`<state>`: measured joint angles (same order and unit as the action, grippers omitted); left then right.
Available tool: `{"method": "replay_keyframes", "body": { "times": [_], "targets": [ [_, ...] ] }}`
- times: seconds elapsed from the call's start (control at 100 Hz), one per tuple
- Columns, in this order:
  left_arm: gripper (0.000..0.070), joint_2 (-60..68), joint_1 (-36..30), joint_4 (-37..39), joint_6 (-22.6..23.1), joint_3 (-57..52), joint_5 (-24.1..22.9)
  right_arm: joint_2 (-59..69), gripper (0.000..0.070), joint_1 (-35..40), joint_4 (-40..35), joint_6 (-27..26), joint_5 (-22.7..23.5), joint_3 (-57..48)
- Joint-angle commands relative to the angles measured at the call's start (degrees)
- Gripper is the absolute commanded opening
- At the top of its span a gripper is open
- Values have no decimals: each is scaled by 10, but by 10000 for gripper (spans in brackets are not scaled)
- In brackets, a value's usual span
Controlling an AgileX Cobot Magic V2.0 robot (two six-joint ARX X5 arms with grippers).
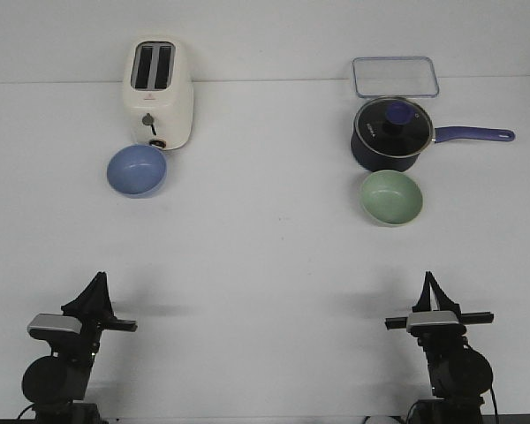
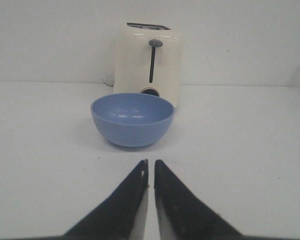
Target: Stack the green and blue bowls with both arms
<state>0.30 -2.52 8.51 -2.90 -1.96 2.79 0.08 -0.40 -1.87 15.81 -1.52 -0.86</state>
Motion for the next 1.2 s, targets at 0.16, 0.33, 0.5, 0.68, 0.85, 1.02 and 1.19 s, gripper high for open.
{"method": "replay_keyframes", "body": {
  "times": [0.16, 0.33, 0.5, 0.68, 0.85, 1.02, 1.19],
  "targets": [
    [14, -1, 0, 5, -2, 11, 0, 0, 0, 1, 9, 1, 0, 1],
    [14, -1, 0, 6, -2, 11, 0, 0, 0, 1, 9, 1, 0, 1],
    [14, -1, 0, 6, -2, 11, 0, 0, 0, 1, 9, 1, 0, 1],
    [14, -1, 0, 5, -2, 11, 0, 0, 0, 1, 9, 1, 0, 1],
    [14, -1, 0, 5, -2, 11, 0, 0, 0, 1, 23, -19, 5, 1],
    [14, -1, 0, 6, -2, 11, 0, 0, 0, 1, 28, -82, 9, 1],
    [15, -1, 0, 5, -2, 11, 0, 0, 0, 1, 31, -230, 6, 1]
  ]
}}
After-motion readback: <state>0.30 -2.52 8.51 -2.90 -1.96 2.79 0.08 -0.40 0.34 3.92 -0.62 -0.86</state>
